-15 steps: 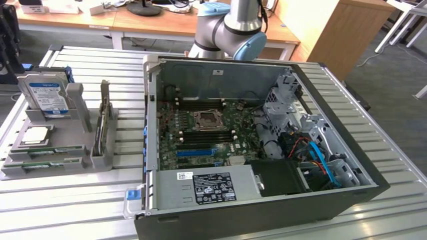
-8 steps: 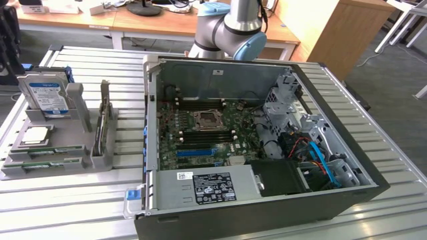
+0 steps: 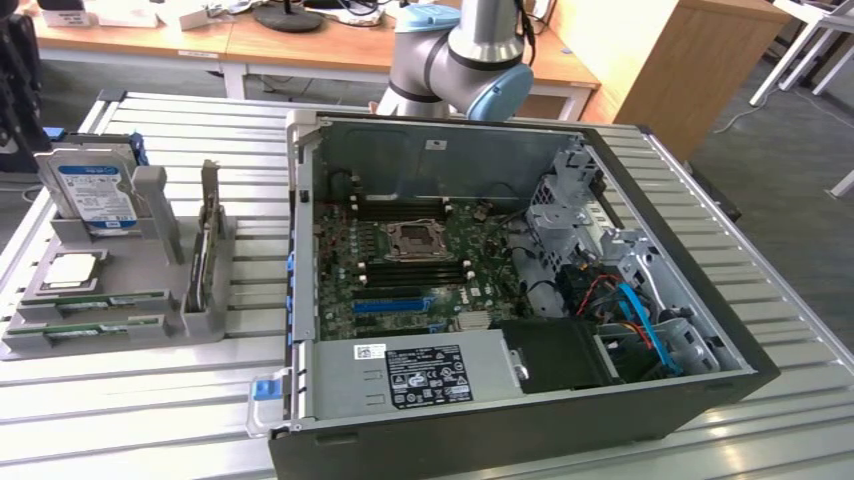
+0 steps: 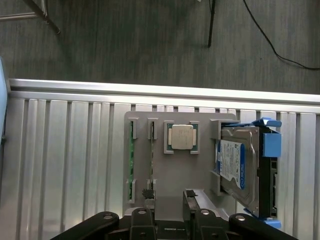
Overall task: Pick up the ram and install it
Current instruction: 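Pick up the ram and move it above insertion slot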
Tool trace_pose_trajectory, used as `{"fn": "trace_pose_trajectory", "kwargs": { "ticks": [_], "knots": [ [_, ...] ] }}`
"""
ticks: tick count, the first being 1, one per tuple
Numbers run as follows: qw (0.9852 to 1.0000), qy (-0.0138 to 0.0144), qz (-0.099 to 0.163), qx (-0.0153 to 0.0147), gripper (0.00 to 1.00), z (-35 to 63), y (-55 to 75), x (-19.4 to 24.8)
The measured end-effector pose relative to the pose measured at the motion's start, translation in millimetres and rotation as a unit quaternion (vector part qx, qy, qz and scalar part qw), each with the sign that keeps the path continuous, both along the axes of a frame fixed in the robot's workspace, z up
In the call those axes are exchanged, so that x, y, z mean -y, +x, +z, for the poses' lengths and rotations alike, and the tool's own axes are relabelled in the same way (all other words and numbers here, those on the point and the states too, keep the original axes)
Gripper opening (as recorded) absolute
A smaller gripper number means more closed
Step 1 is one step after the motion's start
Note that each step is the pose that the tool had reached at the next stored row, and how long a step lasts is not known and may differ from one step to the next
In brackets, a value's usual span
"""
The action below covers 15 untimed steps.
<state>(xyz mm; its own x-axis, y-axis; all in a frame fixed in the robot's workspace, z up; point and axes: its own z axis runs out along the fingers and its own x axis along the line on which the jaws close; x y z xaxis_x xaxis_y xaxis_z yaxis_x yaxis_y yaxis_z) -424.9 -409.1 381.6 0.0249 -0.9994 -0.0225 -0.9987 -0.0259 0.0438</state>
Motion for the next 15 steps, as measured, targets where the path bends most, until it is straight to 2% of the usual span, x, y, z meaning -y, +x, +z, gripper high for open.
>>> {"fn": "trace_pose_trajectory", "kwargs": {
  "ticks": [15],
  "knots": [
    [1.0000,0.0000,0.000,0.0000,0.36,-5.8,0.0,0.0]
  ]
}}
